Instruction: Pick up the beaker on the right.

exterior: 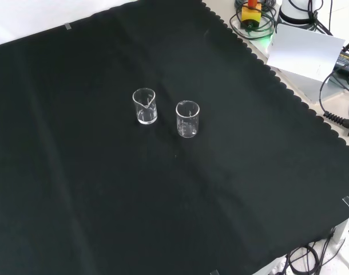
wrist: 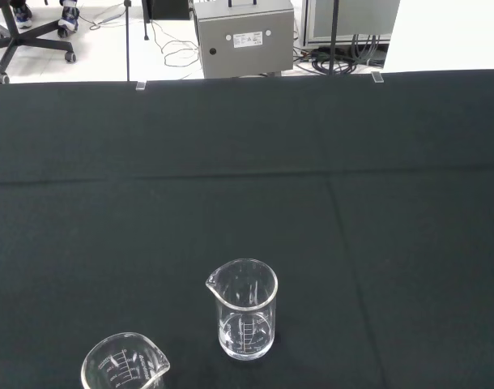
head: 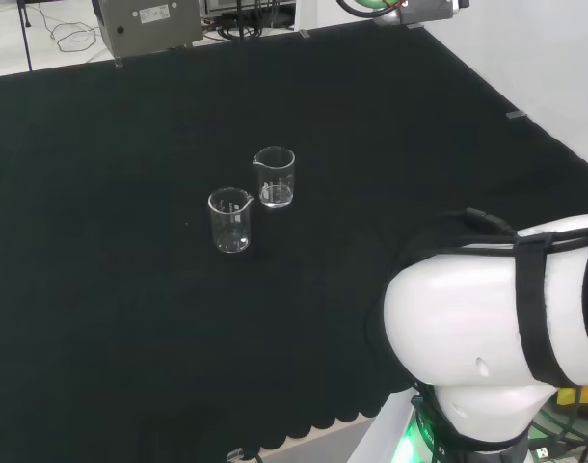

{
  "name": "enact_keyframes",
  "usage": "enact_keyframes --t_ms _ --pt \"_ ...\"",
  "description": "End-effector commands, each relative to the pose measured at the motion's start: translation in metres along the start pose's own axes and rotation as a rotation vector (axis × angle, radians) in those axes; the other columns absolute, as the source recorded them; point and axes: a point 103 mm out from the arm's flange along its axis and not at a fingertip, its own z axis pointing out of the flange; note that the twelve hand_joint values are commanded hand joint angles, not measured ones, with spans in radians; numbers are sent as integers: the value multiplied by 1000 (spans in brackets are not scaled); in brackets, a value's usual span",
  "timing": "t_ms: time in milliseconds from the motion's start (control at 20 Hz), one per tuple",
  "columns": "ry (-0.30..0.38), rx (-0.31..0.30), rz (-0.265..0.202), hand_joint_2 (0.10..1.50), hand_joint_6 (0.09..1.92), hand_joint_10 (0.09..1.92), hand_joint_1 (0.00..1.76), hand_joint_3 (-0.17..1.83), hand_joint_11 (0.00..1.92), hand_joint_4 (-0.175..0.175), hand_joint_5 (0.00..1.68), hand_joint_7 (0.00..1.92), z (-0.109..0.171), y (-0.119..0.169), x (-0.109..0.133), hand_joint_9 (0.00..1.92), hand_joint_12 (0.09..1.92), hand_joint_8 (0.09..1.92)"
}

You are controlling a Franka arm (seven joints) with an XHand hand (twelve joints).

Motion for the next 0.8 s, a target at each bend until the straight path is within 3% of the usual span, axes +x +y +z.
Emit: enact_keyframes --t_ms 50,250,800 --pt "-11 -9 4 1166 242 626 20 522 2 -8 180 13 0 -1 0 99 1242 433" --pt "-12 -11 7 1247 98 621 0 377 0 -7 238 0 0 -2 0 96 1252 443" --pt "-1 28 25 1253 87 621 0 355 0 -9 244 2 22 9 -1 99 1250 445"
